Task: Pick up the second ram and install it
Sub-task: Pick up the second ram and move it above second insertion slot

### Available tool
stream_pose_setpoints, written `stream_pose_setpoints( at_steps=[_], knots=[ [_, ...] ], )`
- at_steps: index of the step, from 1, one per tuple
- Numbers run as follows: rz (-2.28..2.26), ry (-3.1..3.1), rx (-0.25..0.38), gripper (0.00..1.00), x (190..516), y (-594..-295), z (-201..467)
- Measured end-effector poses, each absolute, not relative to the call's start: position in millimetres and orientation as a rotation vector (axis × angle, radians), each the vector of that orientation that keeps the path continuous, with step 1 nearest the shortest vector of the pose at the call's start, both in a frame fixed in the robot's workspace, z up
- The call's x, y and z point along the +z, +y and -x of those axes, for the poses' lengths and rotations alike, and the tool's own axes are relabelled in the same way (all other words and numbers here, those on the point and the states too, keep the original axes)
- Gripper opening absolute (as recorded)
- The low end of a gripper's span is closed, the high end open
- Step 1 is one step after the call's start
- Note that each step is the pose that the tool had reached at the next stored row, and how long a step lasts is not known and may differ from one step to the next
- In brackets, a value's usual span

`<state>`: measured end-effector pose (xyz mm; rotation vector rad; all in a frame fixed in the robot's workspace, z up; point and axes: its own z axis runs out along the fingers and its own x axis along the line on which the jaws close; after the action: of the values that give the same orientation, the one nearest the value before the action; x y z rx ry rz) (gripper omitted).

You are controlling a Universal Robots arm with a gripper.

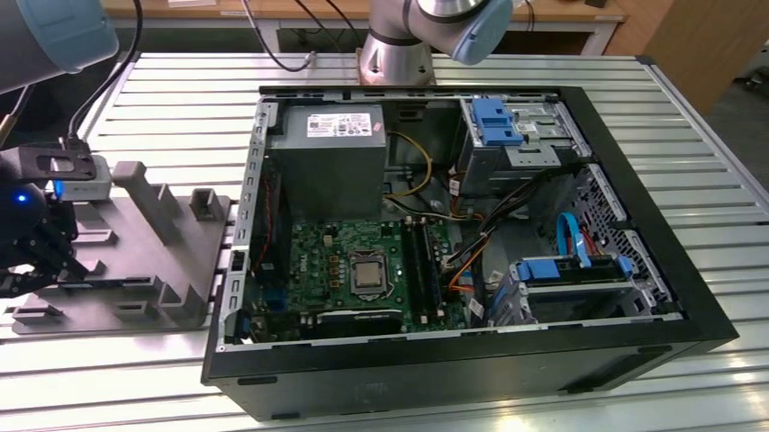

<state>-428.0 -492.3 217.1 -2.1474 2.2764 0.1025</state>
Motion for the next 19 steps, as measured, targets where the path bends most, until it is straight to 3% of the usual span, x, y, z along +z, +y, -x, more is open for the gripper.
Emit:
stream_pose_setpoints(
  at_steps=[3, 5, 6, 10, 19],
  knots=[
    [2.147, 2.276, 0.103, 0.11, 217.1, -492.3, 428.0],
    [2.147, 2.276, 0.102, 0.23, 217.1, -492.3, 428.0],
    [2.147, 2.276, 0.102, 0.23, 217.1, -492.3, 428.0],
    [2.147, 2.276, 0.102, 0.42, 217.1, -492.3, 428.0],
    [2.24, 2.189, 0.103, 0.42, 212.1, -492.3, 429.5]
  ],
)
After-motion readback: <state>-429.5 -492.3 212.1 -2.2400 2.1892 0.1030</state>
